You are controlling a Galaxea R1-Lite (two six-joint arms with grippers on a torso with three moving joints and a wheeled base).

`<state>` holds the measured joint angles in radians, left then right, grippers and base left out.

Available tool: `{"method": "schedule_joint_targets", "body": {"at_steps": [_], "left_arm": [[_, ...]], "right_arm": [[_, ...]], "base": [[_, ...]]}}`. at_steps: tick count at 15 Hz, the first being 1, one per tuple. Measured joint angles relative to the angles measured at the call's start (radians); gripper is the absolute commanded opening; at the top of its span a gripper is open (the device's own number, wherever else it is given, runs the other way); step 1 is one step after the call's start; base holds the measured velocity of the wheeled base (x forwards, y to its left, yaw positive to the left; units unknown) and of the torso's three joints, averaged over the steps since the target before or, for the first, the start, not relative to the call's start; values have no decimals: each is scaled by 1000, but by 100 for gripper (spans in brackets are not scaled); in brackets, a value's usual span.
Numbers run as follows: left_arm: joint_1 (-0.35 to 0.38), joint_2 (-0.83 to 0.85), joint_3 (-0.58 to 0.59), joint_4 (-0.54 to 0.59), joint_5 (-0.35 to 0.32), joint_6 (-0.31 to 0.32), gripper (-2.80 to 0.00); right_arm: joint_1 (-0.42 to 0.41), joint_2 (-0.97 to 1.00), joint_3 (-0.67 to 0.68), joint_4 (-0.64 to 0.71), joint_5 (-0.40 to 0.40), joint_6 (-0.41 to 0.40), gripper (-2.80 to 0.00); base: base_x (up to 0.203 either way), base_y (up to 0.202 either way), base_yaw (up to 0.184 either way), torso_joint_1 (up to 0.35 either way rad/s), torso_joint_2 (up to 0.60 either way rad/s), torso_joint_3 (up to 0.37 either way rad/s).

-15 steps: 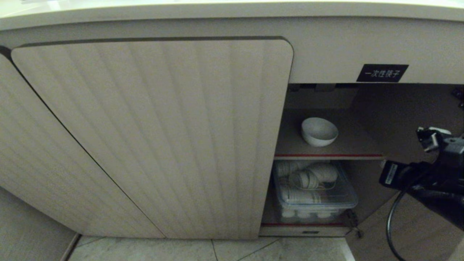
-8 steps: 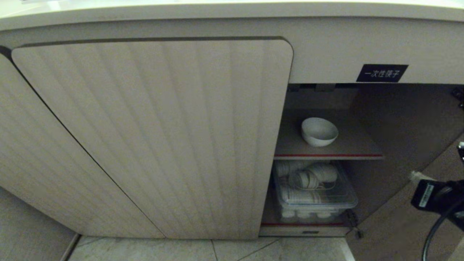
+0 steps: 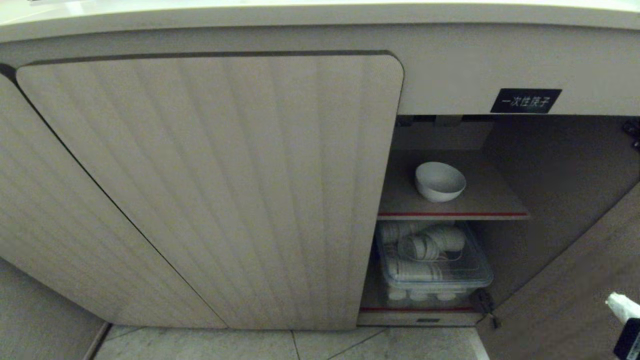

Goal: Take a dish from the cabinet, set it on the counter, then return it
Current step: Close the cabinet door

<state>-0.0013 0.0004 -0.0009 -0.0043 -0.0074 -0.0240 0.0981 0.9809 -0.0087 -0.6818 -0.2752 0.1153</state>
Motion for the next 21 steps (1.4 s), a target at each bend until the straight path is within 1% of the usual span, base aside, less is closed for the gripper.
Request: {"method": "schedule_joint_targets", "body": {"at_steps": [3, 9, 11, 13, 15, 19, 21], "left_arm": [[0, 0, 0, 0, 0, 0, -280], [0, 0, 0, 0, 0, 0, -280], [0, 0, 0, 0, 0, 0, -280], [0, 0, 0, 0, 0, 0, -280], [0, 0, 0, 0, 0, 0, -280], [-1, 0, 0, 0, 0, 0, -280], [0, 0, 0, 0, -1, 0, -280]], "right_arm": [[-6, -96, 7, 105, 38, -20, -280], [-39, -351, 9, 410, 46, -87, -280], [-43, -430, 9, 497, 62, -108, -280], [-49, -502, 9, 544, 134, -117, -280], [-56, -560, 9, 574, 180, -124, -280], [-62, -665, 9, 634, 216, -129, -280], [-65, -716, 9, 670, 220, -130, -280]], "base": [[0, 0, 0, 0, 0, 0], [0, 0, 0, 0, 0, 0], [0, 0, 0, 0, 0, 0], [0, 0, 0, 0, 0, 0], [0, 0, 0, 0, 0, 0], [0, 0, 0, 0, 0, 0], [0, 0, 0, 0, 0, 0]]}}
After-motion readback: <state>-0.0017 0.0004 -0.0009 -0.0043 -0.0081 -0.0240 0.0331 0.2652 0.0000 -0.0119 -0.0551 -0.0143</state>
